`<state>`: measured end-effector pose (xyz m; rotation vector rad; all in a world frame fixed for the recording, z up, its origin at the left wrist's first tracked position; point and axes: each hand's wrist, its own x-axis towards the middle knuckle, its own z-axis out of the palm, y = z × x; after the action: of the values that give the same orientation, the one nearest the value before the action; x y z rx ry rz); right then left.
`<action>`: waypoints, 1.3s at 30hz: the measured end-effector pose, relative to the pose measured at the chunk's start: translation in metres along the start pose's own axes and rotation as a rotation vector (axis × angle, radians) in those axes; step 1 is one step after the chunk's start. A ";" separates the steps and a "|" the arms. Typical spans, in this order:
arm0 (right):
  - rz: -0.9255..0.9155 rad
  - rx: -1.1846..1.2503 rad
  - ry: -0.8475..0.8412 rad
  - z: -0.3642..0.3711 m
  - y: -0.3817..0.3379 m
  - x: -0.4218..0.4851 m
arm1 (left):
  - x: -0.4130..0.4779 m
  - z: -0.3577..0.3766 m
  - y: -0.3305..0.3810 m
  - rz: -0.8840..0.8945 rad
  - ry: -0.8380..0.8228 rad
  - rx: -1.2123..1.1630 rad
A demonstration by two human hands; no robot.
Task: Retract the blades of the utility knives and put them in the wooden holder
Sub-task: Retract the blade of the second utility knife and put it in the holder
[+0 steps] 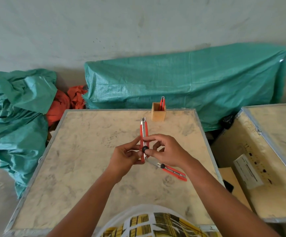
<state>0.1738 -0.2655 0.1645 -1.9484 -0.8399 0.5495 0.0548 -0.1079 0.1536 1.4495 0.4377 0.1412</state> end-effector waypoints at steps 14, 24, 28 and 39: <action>-0.068 0.052 0.071 -0.018 0.022 0.003 | 0.017 0.021 -0.002 0.002 -0.024 -0.014; 0.087 0.204 0.139 -0.035 0.047 0.026 | 0.058 0.038 -0.008 -0.020 -0.047 0.058; 0.126 0.177 0.171 -0.055 0.061 0.058 | 0.100 0.047 -0.009 -0.001 -0.057 0.185; 0.122 0.123 0.321 -0.106 0.108 0.187 | 0.251 0.054 -0.002 0.052 -0.032 0.360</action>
<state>0.4060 -0.2248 0.1135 -1.9162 -0.4765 0.3375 0.3040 -0.0700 0.1038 1.8151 0.4127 0.0832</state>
